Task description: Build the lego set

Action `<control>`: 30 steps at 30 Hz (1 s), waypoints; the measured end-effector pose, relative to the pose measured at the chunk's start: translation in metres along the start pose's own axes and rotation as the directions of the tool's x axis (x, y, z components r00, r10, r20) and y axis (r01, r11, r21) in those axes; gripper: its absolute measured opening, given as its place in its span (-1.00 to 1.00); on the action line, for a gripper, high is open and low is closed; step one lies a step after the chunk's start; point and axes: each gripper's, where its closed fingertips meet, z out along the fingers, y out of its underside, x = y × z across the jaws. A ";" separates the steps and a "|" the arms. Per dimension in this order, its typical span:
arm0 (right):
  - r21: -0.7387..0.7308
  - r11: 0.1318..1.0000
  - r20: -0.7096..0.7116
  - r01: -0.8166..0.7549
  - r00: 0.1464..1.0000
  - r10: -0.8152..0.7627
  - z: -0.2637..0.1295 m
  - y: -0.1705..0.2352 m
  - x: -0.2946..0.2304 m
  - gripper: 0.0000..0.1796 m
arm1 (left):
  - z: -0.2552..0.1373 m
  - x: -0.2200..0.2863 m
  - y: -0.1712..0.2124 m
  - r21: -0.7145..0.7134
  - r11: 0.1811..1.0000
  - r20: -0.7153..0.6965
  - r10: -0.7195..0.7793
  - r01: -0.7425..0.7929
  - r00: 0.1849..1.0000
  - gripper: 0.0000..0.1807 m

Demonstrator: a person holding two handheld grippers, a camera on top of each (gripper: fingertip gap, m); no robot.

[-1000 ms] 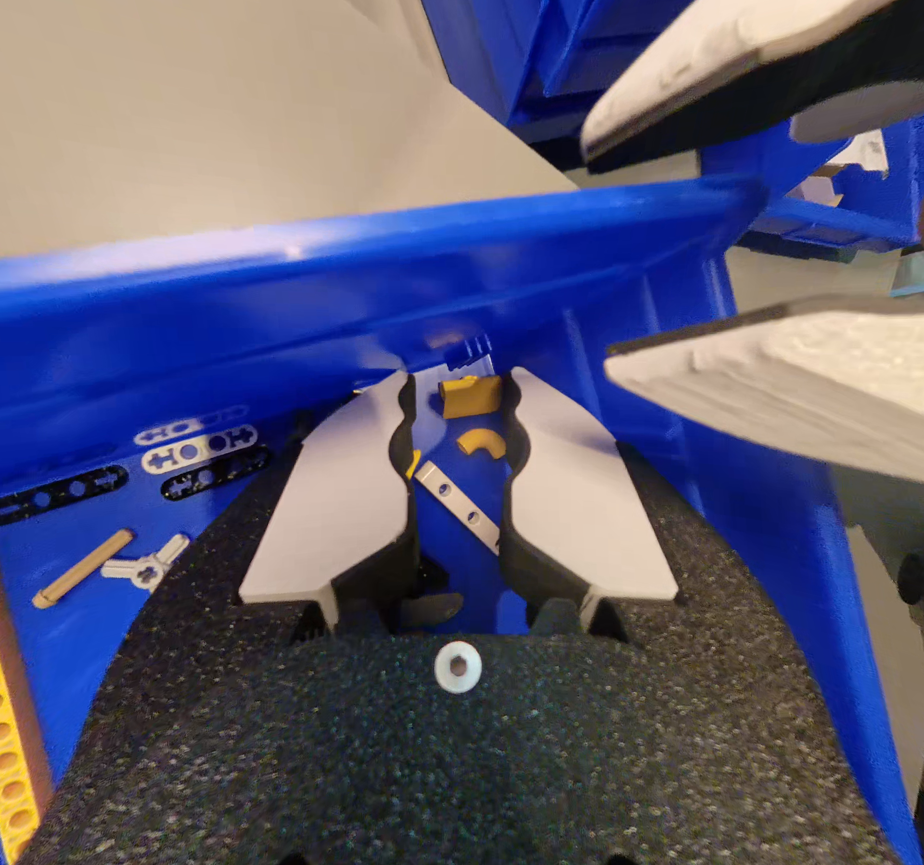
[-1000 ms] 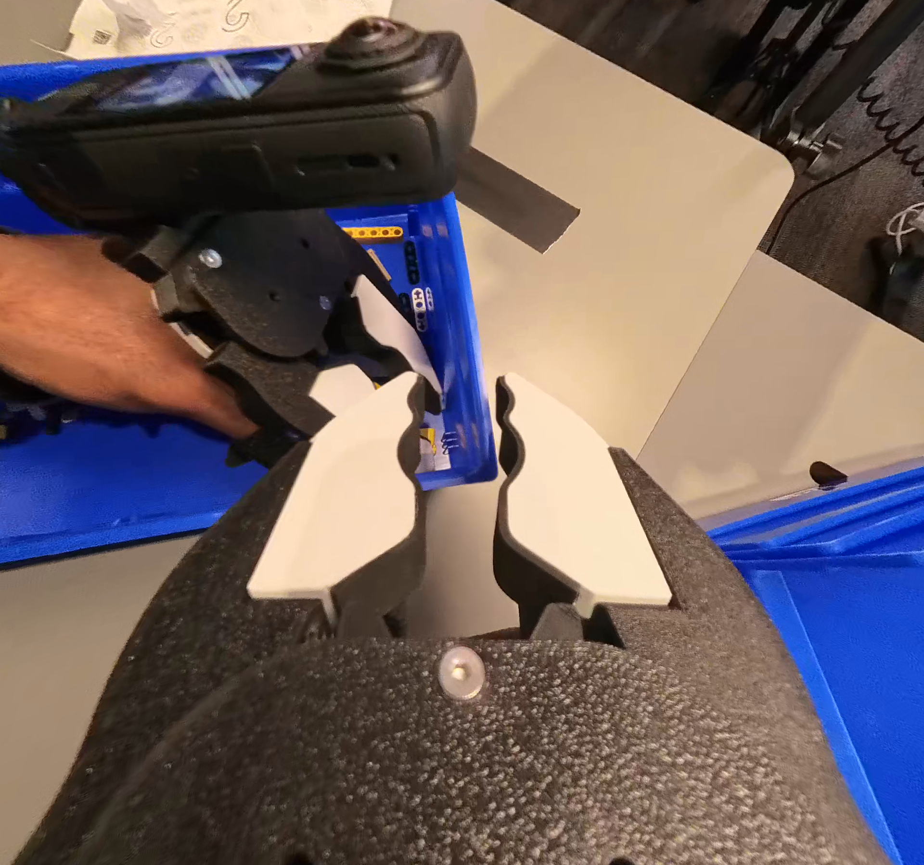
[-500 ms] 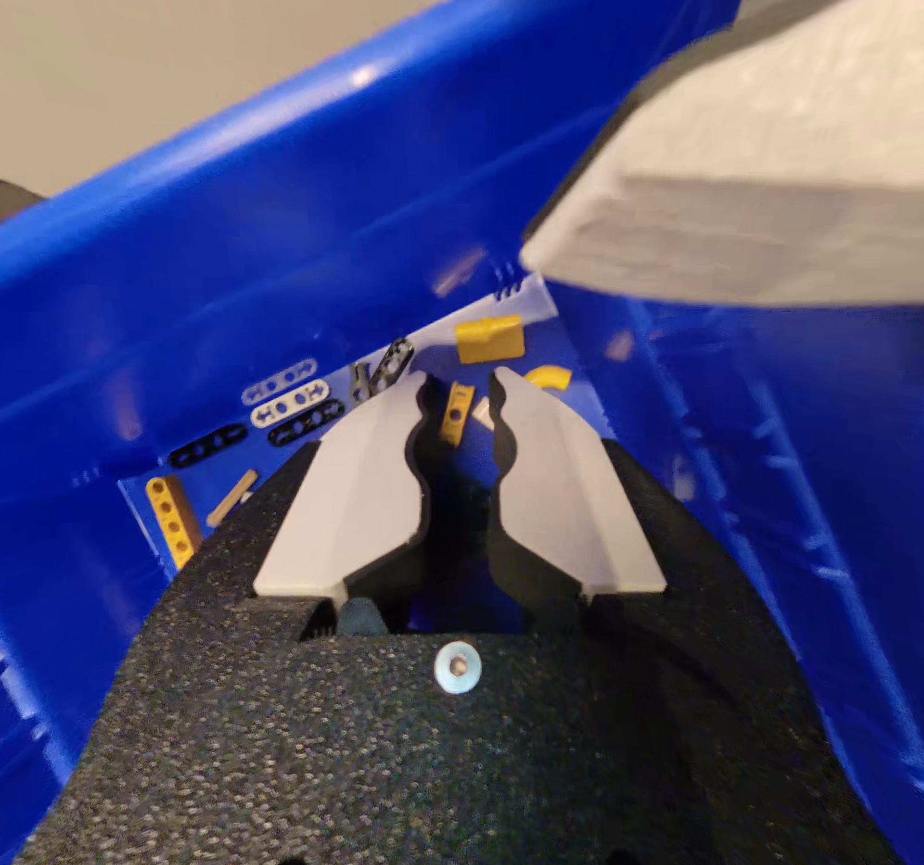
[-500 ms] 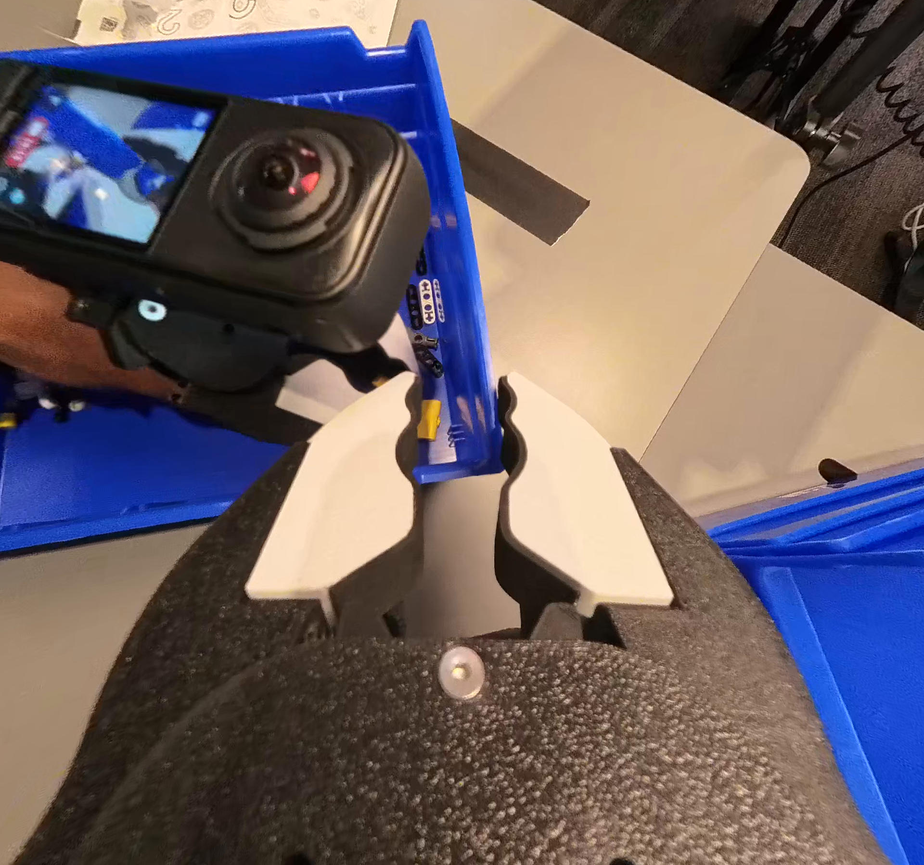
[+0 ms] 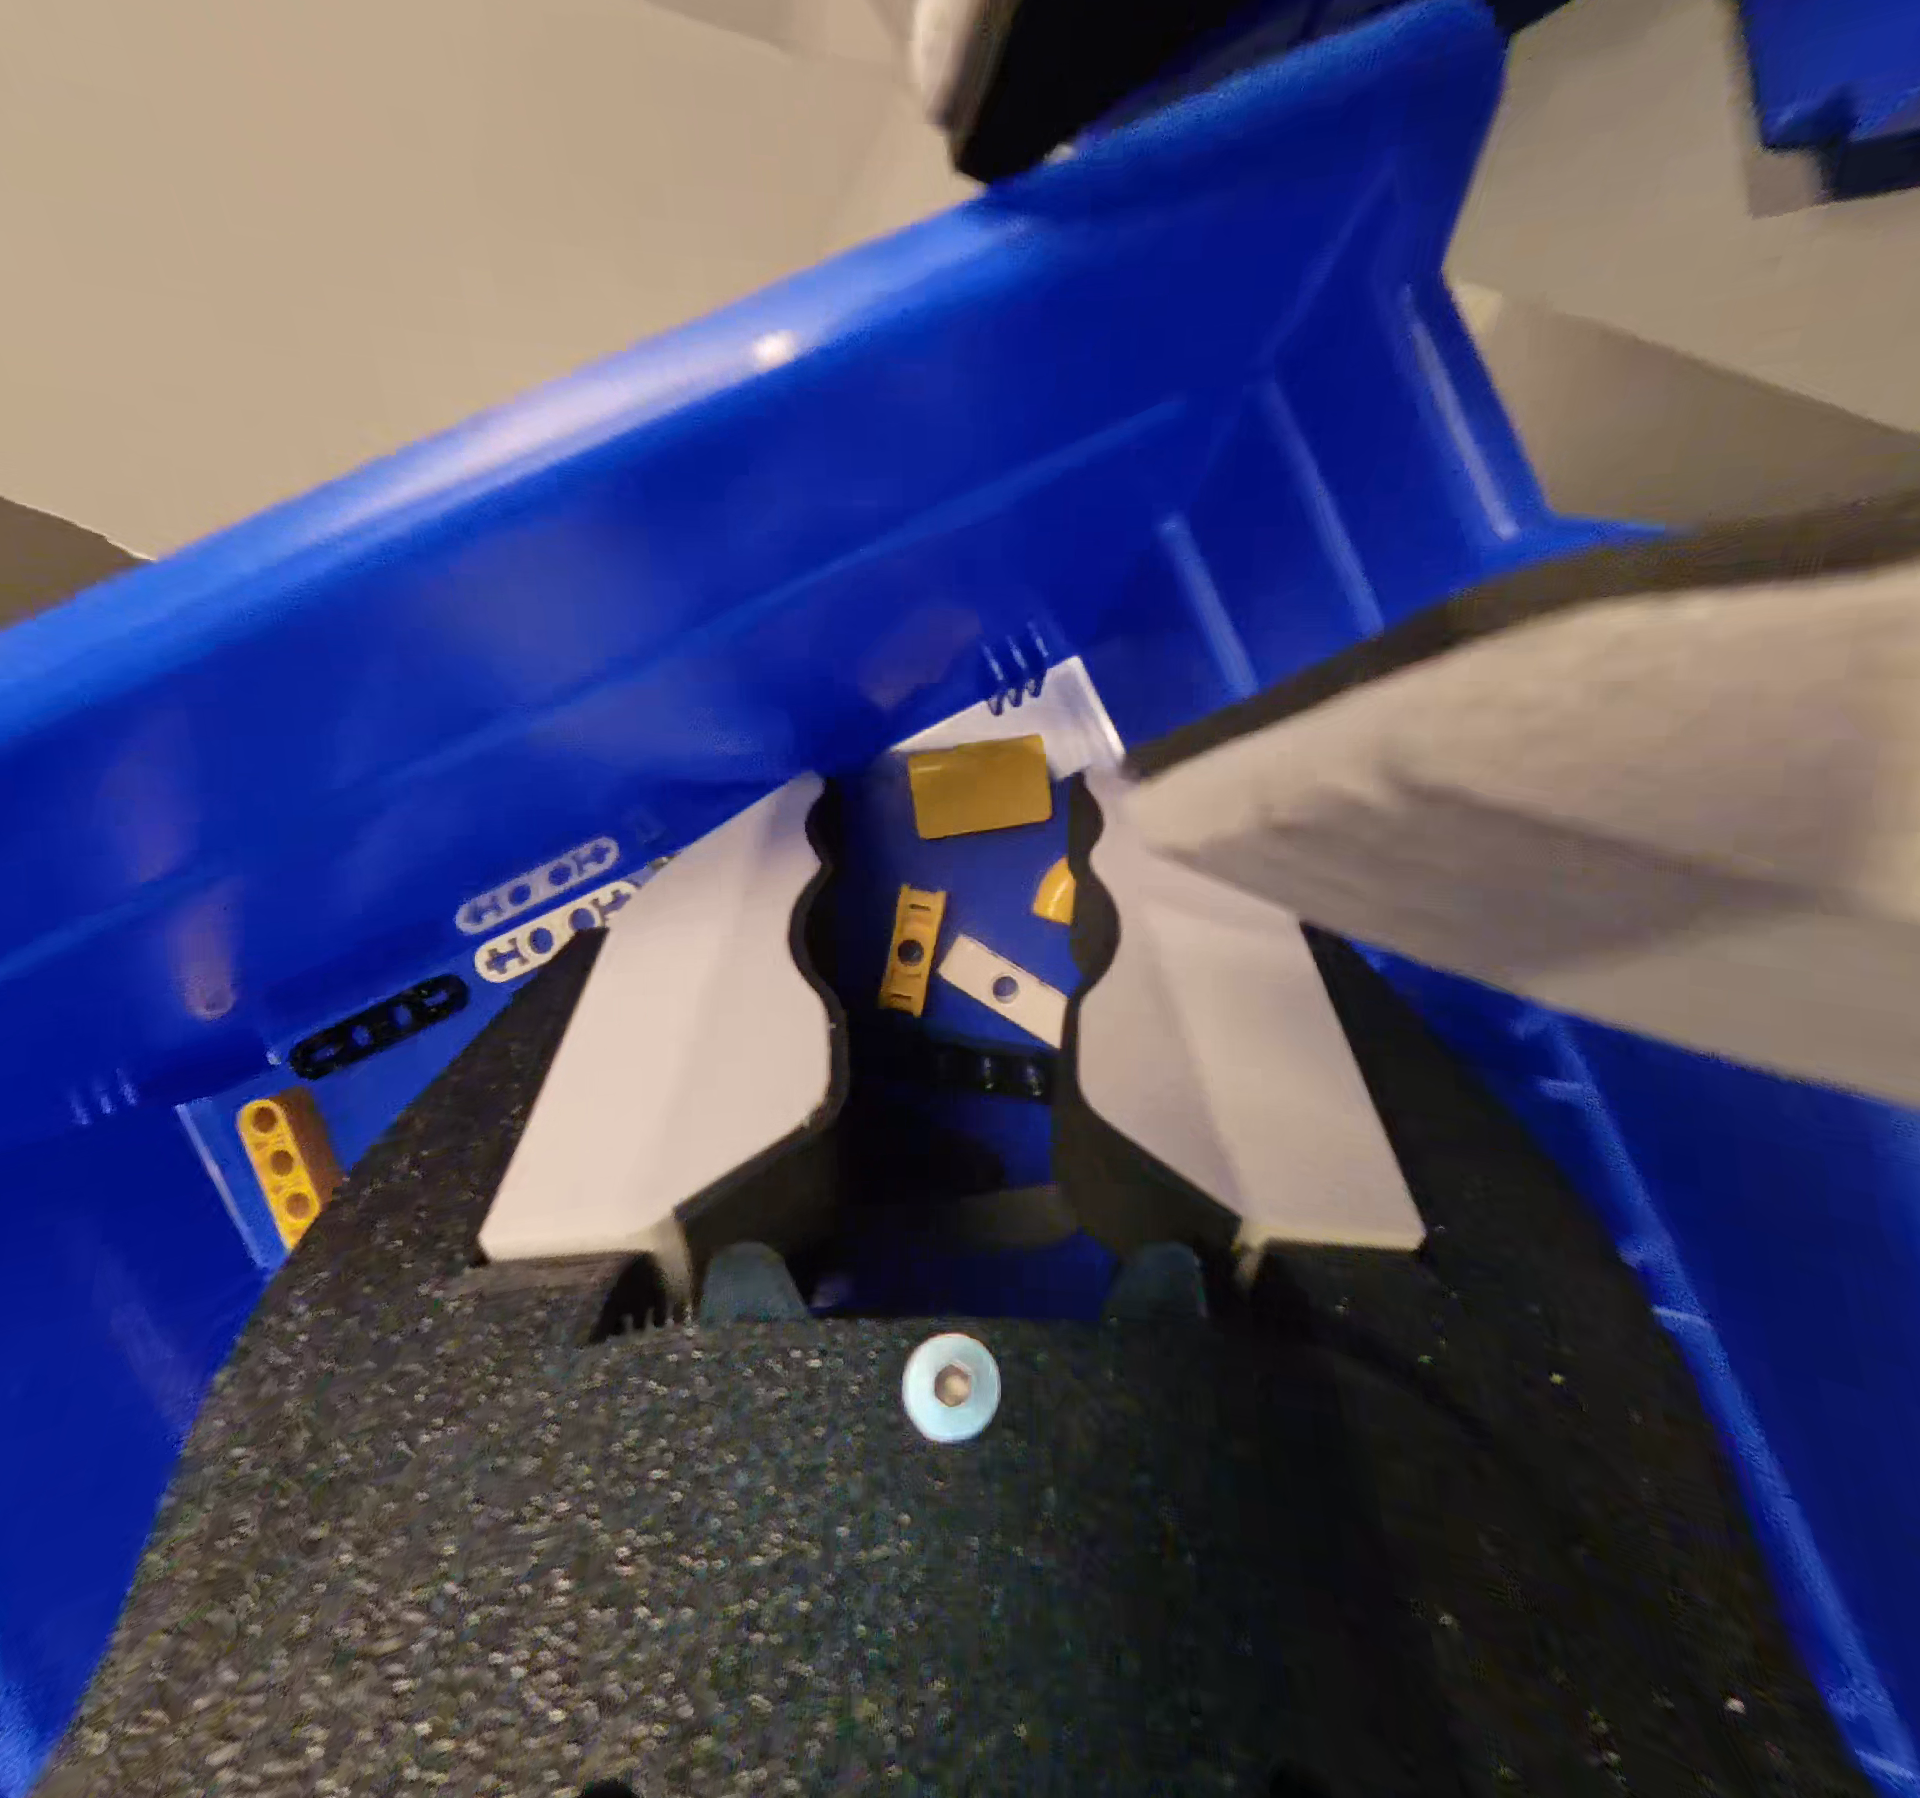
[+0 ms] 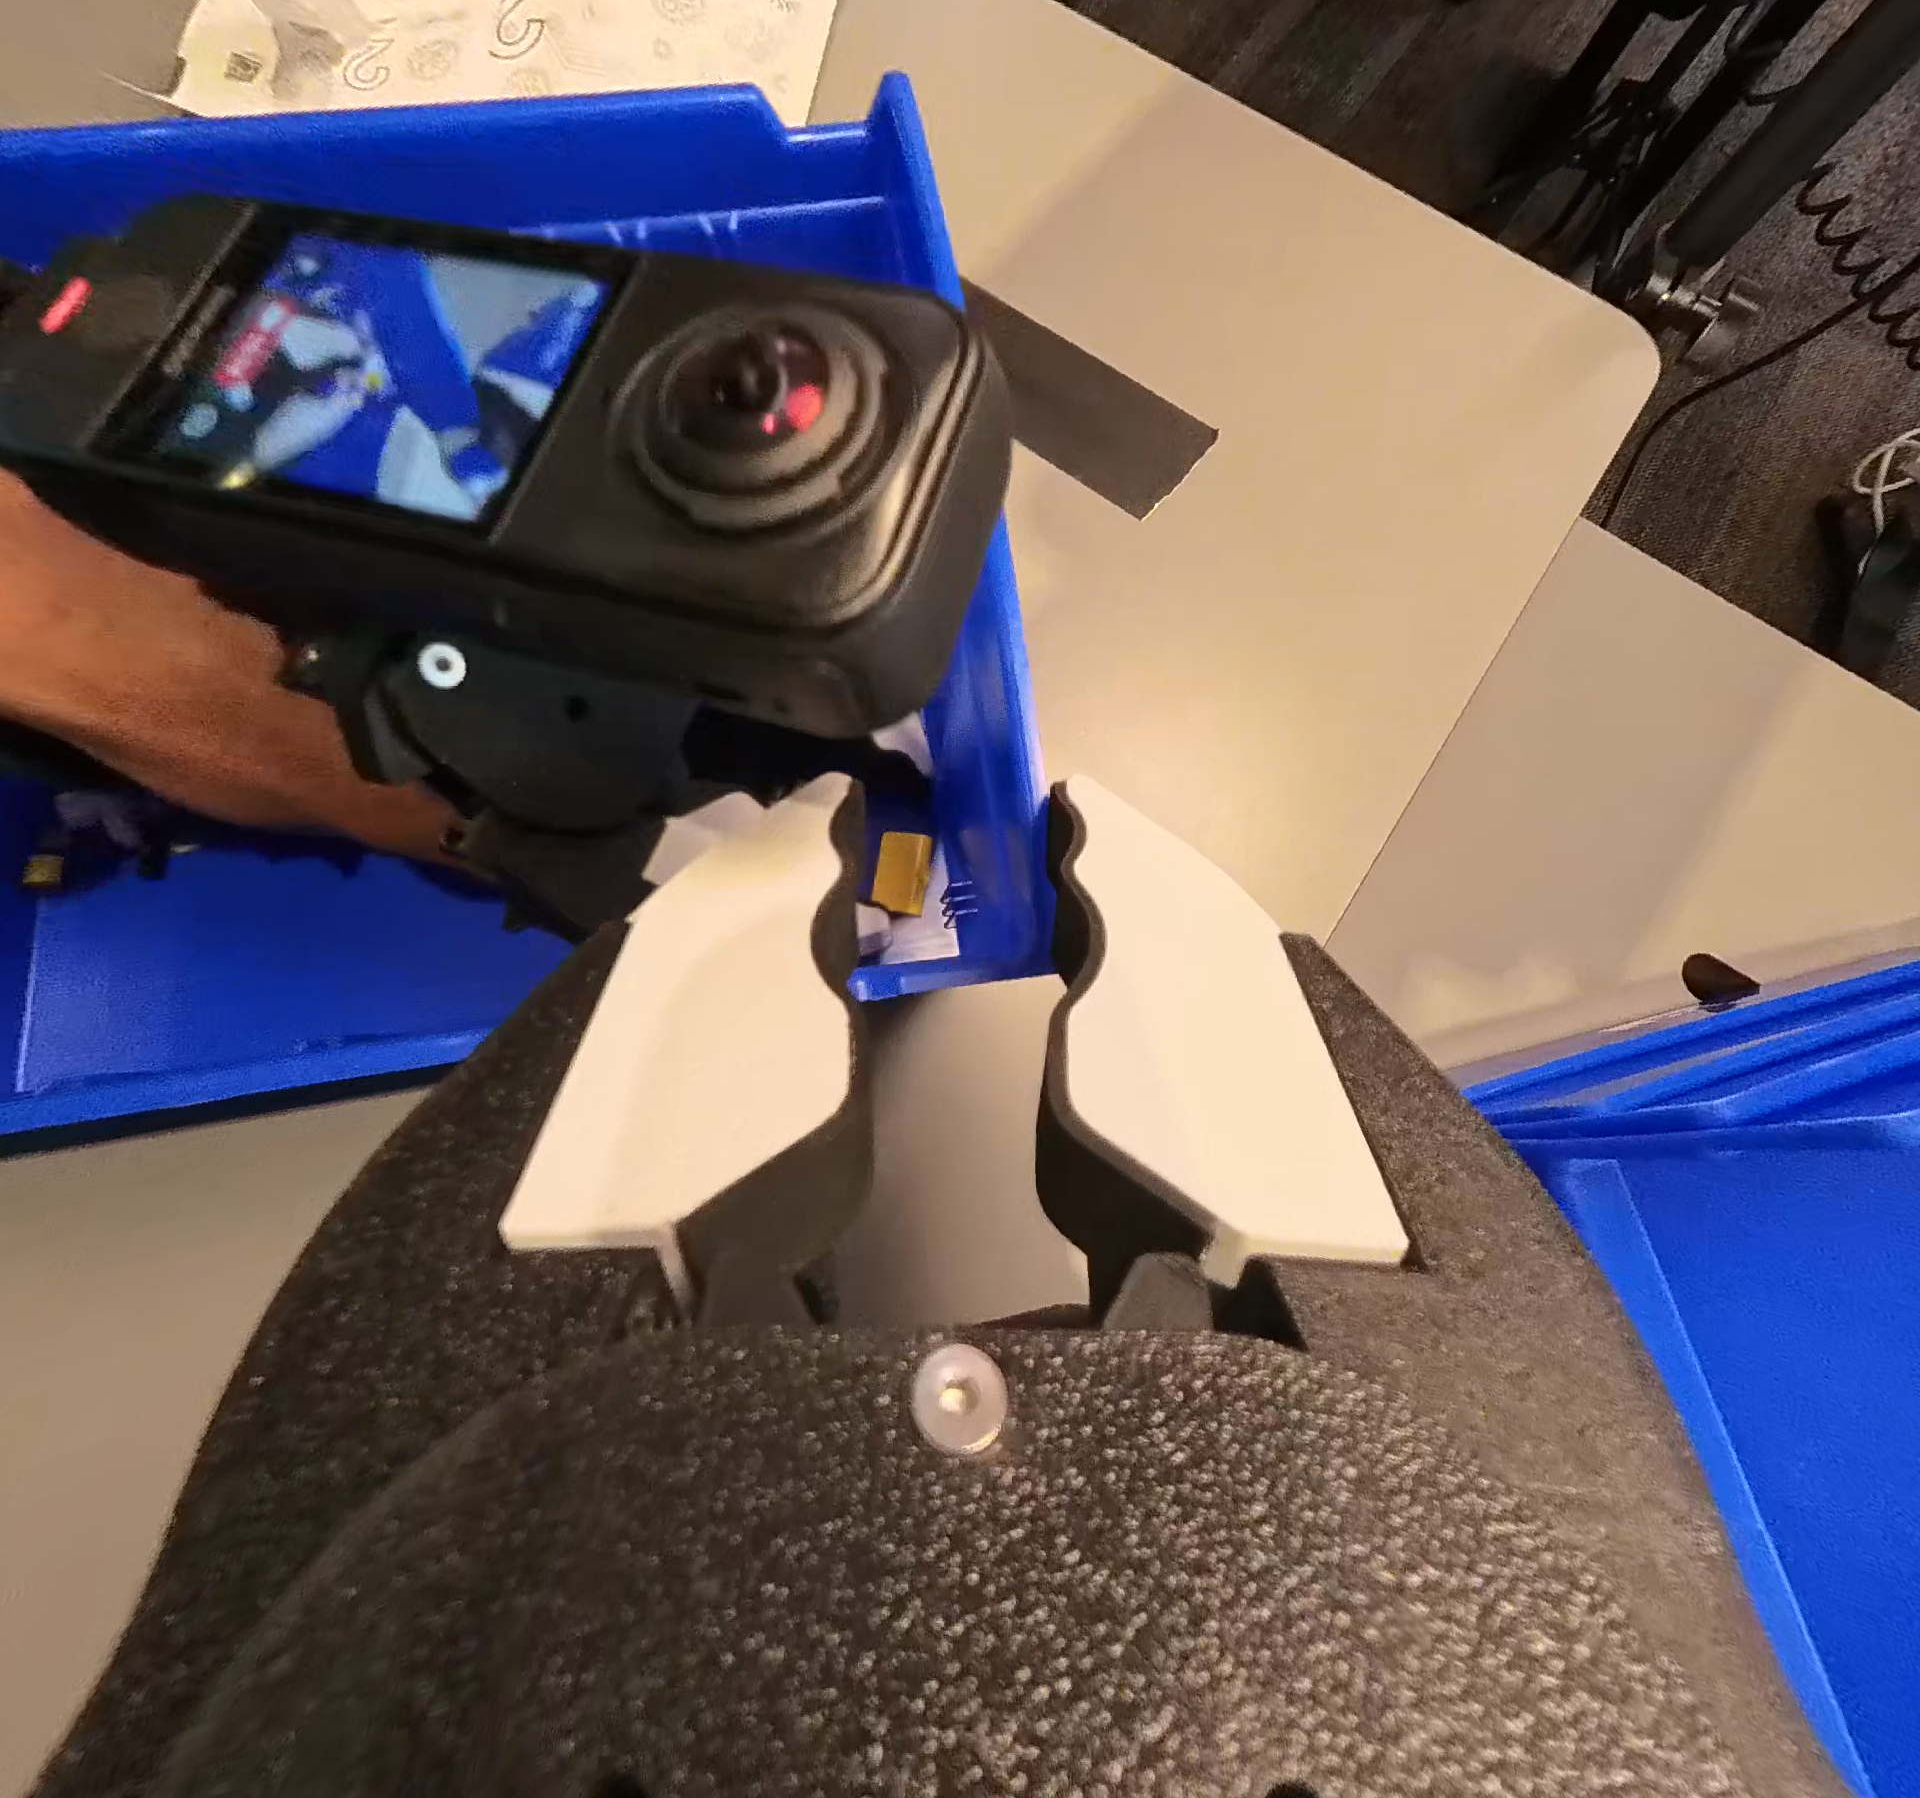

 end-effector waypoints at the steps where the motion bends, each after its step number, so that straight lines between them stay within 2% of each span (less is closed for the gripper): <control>1: 0.002 1.000 0.002 -0.002 1.000 0.002 0.000 0.000 0.000 -0.63 | 0.001 -0.002 0.000 0.002 1.000 0.021 0.022 -0.022 1.000 -0.56; 3: 0.003 1.000 0.003 -0.005 1.000 0.005 0.000 0.000 0.000 -0.64 | 0.001 -0.001 -0.001 0.024 0.999 0.024 0.031 -0.031 0.999 -0.69; 7: 0.014 1.000 -0.004 0.000 1.000 0.000 -0.004 -0.003 -0.001 -0.64 | -0.008 -0.002 -0.003 0.039 0.999 -0.018 -0.024 0.025 1.000 -0.69; 10: 0.033 0.999 -0.014 0.004 1.000 -0.004 -0.011 -0.009 -0.004 -0.64 | -0.040 -0.001 -0.005 0.088 0.993 -0.056 -0.069 0.073 0.996 -0.72; 14: 0.066 0.997 -0.027 0.047 0.999 -0.045 -0.024 -0.023 -0.020 -0.64 | -0.108 0.006 0.010 0.159 0.979 -0.114 -0.109 0.127 0.987 -0.72; 18: 0.110 0.983 -0.017 0.147 0.989 -0.146 -0.036 -0.043 -0.066 -0.65 | -0.186 0.023 0.059 0.239 0.959 -0.178 -0.110 0.152 0.978 -0.72; 22: 0.129 0.950 0.049 0.285 0.955 -0.294 -0.037 -0.051 -0.146 -0.65 | -0.250 0.047 0.131 0.351 0.916 -0.237 -0.115 0.195 0.965 -0.73; 24: 0.162 0.929 0.113 0.333 0.929 -0.352 -0.035 -0.052 -0.197 -0.65 | -0.273 0.058 0.169 0.418 0.873 -0.260 -0.152 0.253 0.954 -0.73; 26: 0.197 0.906 0.151 0.376 0.901 -0.407 -0.030 -0.052 -0.247 -0.65 | -0.293 0.067 0.202 0.495 0.795 -0.297 -0.224 0.350 0.928 -0.73; 30: 0.266 0.853 0.193 0.450 0.842 -0.504 -0.008 -0.047 -0.344 -0.66 | -0.327 0.079 0.249 0.614 0.516 -0.470 -0.370 0.598 0.802 -0.73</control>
